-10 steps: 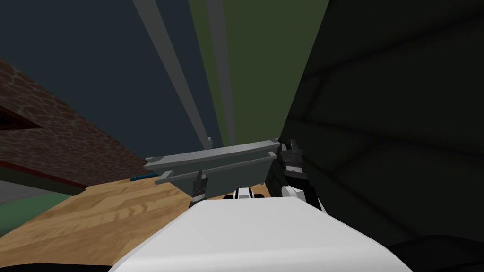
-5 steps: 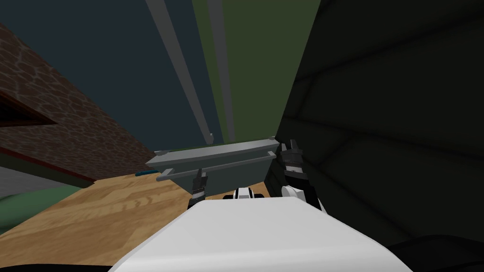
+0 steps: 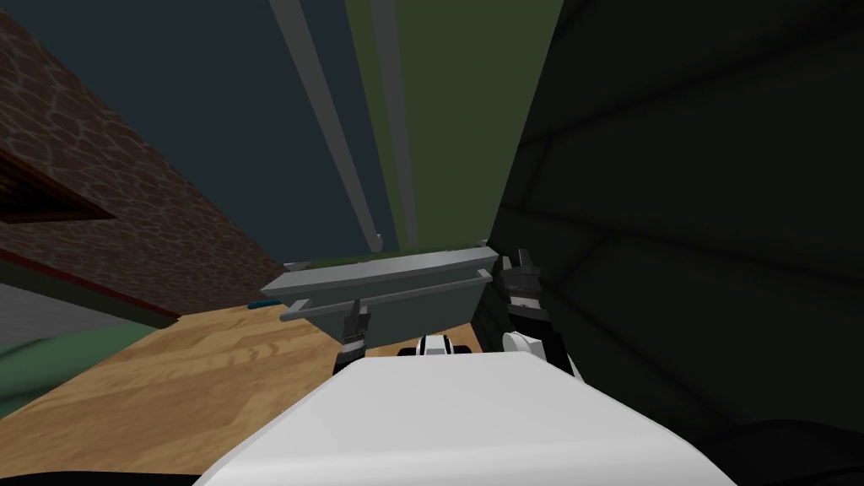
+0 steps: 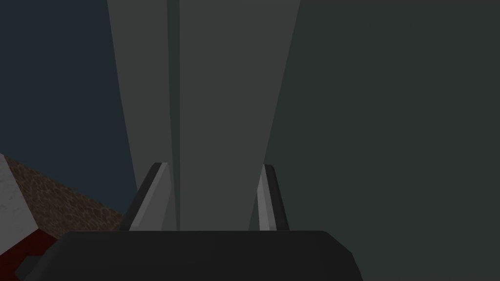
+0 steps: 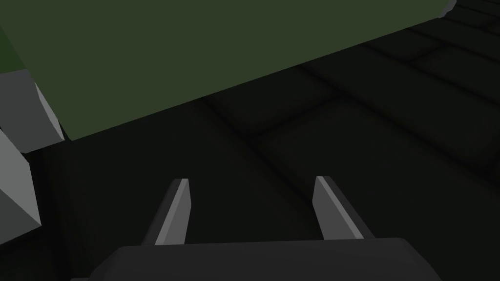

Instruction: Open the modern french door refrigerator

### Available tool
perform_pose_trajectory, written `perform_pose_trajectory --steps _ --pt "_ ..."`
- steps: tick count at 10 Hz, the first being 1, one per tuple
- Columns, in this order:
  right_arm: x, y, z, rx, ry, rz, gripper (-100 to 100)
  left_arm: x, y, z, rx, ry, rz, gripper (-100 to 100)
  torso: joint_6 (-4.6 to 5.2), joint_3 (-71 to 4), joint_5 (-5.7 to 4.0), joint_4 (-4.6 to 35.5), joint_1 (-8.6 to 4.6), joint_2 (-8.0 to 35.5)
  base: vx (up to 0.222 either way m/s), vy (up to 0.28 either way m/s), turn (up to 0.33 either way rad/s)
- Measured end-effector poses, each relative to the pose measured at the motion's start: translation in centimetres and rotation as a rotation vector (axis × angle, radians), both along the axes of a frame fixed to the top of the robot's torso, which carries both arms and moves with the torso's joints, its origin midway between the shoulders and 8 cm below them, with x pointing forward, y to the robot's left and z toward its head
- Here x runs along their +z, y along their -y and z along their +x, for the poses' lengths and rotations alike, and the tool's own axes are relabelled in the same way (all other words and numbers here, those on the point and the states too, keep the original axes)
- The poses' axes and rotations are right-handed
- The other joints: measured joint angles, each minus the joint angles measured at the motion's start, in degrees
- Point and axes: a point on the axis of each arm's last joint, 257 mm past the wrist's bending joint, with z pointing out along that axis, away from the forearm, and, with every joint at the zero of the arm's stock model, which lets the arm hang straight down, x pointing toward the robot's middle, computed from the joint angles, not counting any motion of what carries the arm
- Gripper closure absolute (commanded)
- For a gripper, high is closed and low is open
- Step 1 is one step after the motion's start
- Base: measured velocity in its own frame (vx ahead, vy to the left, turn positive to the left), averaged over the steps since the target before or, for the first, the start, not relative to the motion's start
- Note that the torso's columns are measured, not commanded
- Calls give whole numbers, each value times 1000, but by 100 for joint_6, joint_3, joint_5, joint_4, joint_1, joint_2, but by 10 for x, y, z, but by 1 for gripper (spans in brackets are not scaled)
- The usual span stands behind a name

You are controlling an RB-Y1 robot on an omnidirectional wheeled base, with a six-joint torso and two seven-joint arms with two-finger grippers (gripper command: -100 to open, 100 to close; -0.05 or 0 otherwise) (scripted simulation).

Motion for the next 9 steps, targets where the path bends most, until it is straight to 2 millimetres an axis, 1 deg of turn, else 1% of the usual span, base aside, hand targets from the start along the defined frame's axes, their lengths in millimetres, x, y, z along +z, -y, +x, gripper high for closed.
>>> perform_pose_trajectory --steps 2,4,7,9 --pt "0 0 0 0 0 0 0 0 0 -3 -4 0 0 100 3 6 2 2 -5 2 -174 -54 31" --pt "0 0 0 0 0 0 0 -2 0 -7 -5 -8 -1 100 11 -24 -10 6 -2 -43 -113 -27 17" --pt "0 0 0 0 0 0 0 1 2 -13 -14 0 -1 100 4 7 2 1 -5 5 -204 -37 26" --pt "0 0 0 0 0 0 0 -2 3 -18 -16 -8 -2 100 11 -28 -11 6 -2 -49 -110 -23 16"
